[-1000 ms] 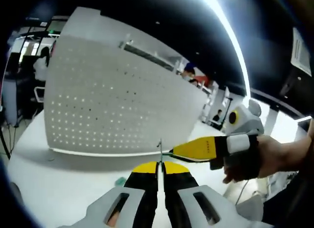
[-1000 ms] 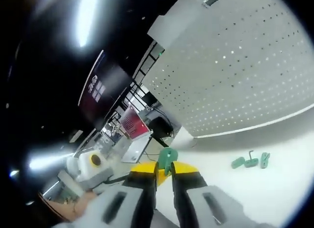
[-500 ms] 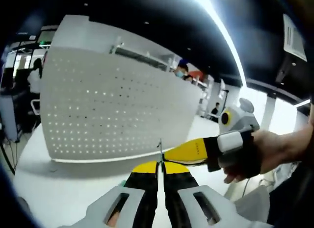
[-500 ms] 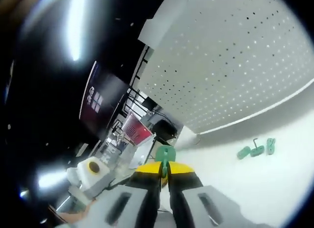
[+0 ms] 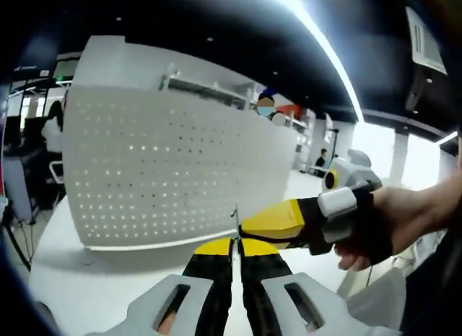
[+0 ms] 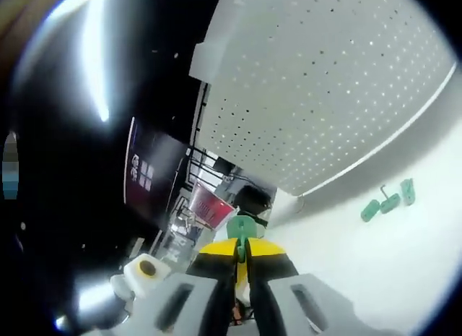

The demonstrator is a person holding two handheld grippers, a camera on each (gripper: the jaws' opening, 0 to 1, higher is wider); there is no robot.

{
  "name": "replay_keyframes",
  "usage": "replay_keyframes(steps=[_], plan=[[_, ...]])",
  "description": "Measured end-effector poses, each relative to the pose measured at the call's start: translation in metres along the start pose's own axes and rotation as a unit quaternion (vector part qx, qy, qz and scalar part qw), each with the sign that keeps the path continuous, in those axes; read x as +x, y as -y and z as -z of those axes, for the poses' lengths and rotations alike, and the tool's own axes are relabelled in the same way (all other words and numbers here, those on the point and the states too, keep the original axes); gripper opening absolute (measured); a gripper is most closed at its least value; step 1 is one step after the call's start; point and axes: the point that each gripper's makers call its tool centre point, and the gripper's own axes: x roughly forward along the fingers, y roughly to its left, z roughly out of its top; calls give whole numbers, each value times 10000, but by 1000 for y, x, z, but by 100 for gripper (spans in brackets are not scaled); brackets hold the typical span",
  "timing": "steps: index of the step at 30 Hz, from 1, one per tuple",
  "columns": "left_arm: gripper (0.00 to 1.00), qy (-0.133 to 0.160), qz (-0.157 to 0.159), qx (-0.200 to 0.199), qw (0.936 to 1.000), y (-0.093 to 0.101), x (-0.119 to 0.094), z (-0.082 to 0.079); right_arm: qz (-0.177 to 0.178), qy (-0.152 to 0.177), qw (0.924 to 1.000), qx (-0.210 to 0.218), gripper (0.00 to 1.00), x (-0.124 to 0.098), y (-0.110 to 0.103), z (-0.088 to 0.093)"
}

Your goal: Insert the hook assembly into the mounting plate slot until the hook locks in place.

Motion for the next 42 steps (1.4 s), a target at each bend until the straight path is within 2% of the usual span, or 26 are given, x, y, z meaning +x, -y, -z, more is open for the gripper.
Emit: replay_keyframes(steps=[5,15,20,23,25,31,33,36,38,42], plan=[[2,60,-2,104,9999,-1,2,-4,-92,172,9992,351,1,1,-1,-4],[2,20,-29,406,9992,-4,0,-2,-86,139,9994,293,0,3,0,-1],[3,-72,43,382,9992,-4,4,-1,-24,99,9999,72,0,3,2,-3],[4,-159,114,589,9981,-2,5,-2,24,16,9994,-336,0,4,1,-5],[5,-160,129,708,9973,-1,5,-4,24,11,9989,-465,0,4,-3,-8],[20,-160,210,615,9978,-3,7,-10,117,-61,9943,-1061,0,5,-6,-9],[28,-199,265,491,9982,-6,5,-9,149,-89,9917,-1272,0,6,-7,-8],[37,-273,317,444,9981,-8,3,-6,225,-157,9870,-1586,0,7,-6,-7],[43,-224,243,496,9982,-12,1,-8,249,-185,9838,-1768,0,8,-6,-6],[55,-244,299,379,9985,-13,-1,-7,314,-251,9762,-2130,0,10,-7,-6]])
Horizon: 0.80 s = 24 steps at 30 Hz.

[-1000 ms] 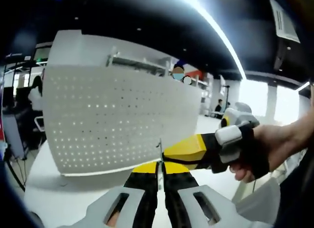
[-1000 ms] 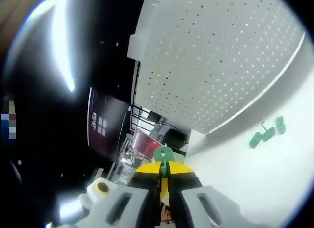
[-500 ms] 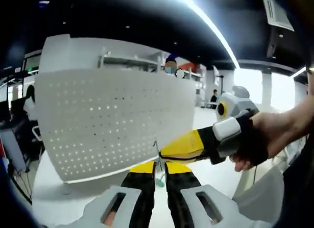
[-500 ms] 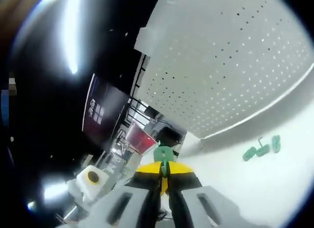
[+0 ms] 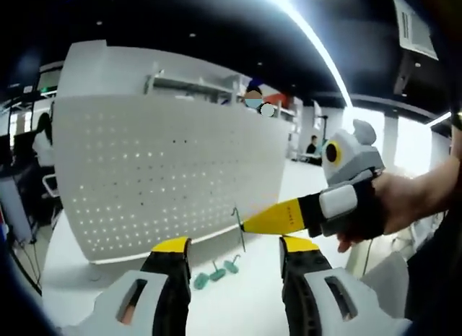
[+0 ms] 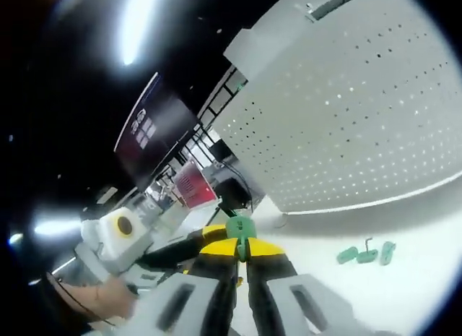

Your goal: Insert the hook assembly into the mounting plate slot until the hook locks in place.

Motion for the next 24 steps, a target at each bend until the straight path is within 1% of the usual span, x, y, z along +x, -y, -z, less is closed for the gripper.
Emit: replay_keyframes(steps=[2,3,4,5,6,7,8,9,11,14,17,22,24], plan=[[62,-27,32,-78,10000,0,-2,0,32,-38,9997,-238,0,0,1,-1],[64,5,117,-198,9997,2,-4,-2,20,-19,9998,-217,0,1,0,-2],[67,50,144,-206,9997,3,-6,-5,-56,76,10000,6,0,1,-2,-6],[68,69,176,-162,9997,3,-10,-6,-191,100,9994,286,0,2,-6,-9],[71,73,177,-148,9997,3,-12,-7,-114,97,9999,43,0,2,-3,-10],[73,68,176,-142,9997,3,-14,-7,-41,61,9994,-342,0,2,-1,-12],[75,47,182,-147,9997,2,-16,-7,-40,50,9990,-447,0,3,-3,-13],[76,31,183,-156,9997,2,-17,-6,-46,59,9989,-458,0,4,-4,-14],[80,8,169,-183,9997,2,-19,-5,-4,132,9982,-581,0,5,-5,-17],[85,-31,161,-263,9995,1,-20,-3,166,252,9949,-961,0,5,-3,-24],[88,-4,160,-456,9988,0,-20,-2,382,455,9889,-1359,0,4,-2,-33],[93,1,167,-514,9985,1,-18,-1,566,760,9828,-1584,0,3,-2,-45],[94,3,177,-524,9985,2,-17,-2,662,955,9796,-1638,0,1,-1,-54]])
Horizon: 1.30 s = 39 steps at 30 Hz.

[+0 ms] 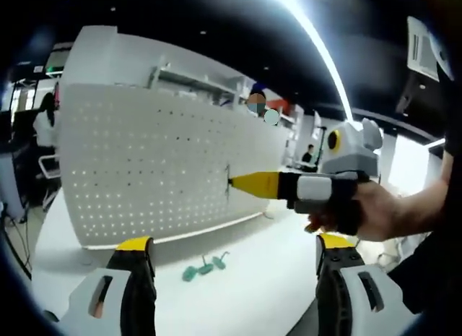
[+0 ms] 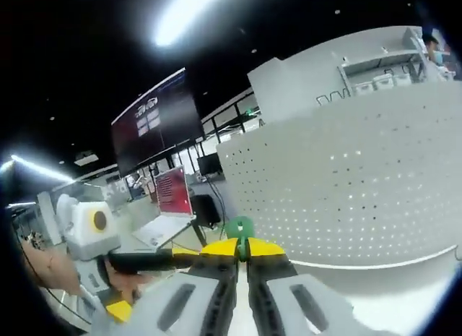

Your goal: Insert the hook assembly into the mounting plate slot until the hook locks in place.

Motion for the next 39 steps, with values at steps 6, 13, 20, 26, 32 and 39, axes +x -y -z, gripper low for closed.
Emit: replay_keyframes(steps=[6,13,20,26,32,39], plan=[[98,-47,18,-127,9999,2,1,2,489,269,9968,-580,0,2,15,-17],[100,-93,0,-60,9999,4,0,4,611,405,9947,-716,0,9,24,-29],[100,-146,-18,-98,9998,3,-1,8,969,587,9894,-909,0,16,42,-47],[100,-169,-7,-152,9997,3,-1,10,1119,854,9859,-900,0,27,52,-66],[100,-197,-39,-224,9995,-2,-2,14,1362,972,9814,-939,0,39,69,-77],[100,-239,-132,-231,9994,-12,-4,16,1788,1125,9716,-1069,0,49,97,-93]])
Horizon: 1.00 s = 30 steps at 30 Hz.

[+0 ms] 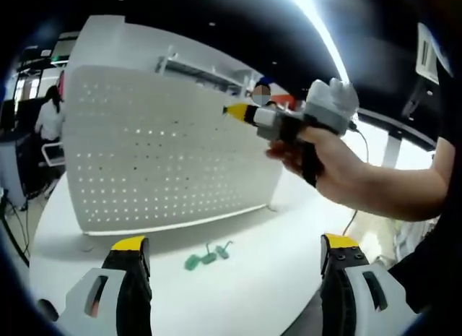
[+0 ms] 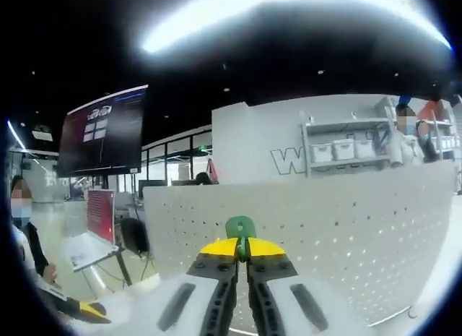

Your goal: Insert the hook assembly into the mounting plate slot until the hook locks in place.

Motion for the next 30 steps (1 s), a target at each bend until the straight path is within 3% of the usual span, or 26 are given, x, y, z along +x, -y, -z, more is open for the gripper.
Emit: replay_keyframes(steps=[9,30], plan=[[99,-31,-66,-57,10000,-10,0,2,501,217,9985,17,0,20,28,-7],[98,-136,-85,-149,9998,-19,2,9,1046,257,9942,60,0,58,39,2]])
